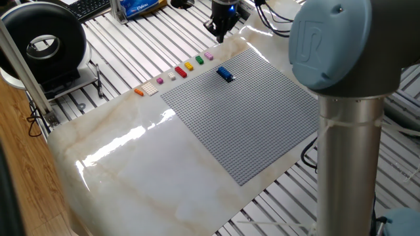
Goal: Stack small Lego blocks one on top of the other
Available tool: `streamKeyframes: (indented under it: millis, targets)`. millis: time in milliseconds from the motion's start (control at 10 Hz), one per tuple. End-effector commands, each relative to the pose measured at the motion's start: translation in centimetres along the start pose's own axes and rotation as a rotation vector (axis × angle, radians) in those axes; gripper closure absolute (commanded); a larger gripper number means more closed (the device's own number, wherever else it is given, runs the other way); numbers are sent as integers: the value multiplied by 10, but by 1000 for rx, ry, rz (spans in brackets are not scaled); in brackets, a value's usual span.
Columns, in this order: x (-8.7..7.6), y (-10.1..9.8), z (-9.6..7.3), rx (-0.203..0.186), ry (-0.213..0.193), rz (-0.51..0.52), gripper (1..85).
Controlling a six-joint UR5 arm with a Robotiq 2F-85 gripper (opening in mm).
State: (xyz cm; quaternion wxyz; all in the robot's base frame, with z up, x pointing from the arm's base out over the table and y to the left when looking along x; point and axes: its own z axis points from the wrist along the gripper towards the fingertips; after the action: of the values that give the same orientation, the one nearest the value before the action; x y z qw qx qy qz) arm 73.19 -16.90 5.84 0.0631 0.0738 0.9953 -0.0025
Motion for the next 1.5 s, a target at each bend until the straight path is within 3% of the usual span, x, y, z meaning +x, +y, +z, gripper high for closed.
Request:
streamKeyframes:
  millis: [0, 500, 700, 1100, 1400]
  targets:
    - [-11, 20, -2, -39, -26, 3, 643]
    - [-11, 31, 14, -39, -47, -8, 627]
    - [-4, 19, 22, 6, -54, -81, 627]
    - [6, 29, 32, -5, -60, -139, 597]
    - [7, 24, 38, -3, -63, -170, 597]
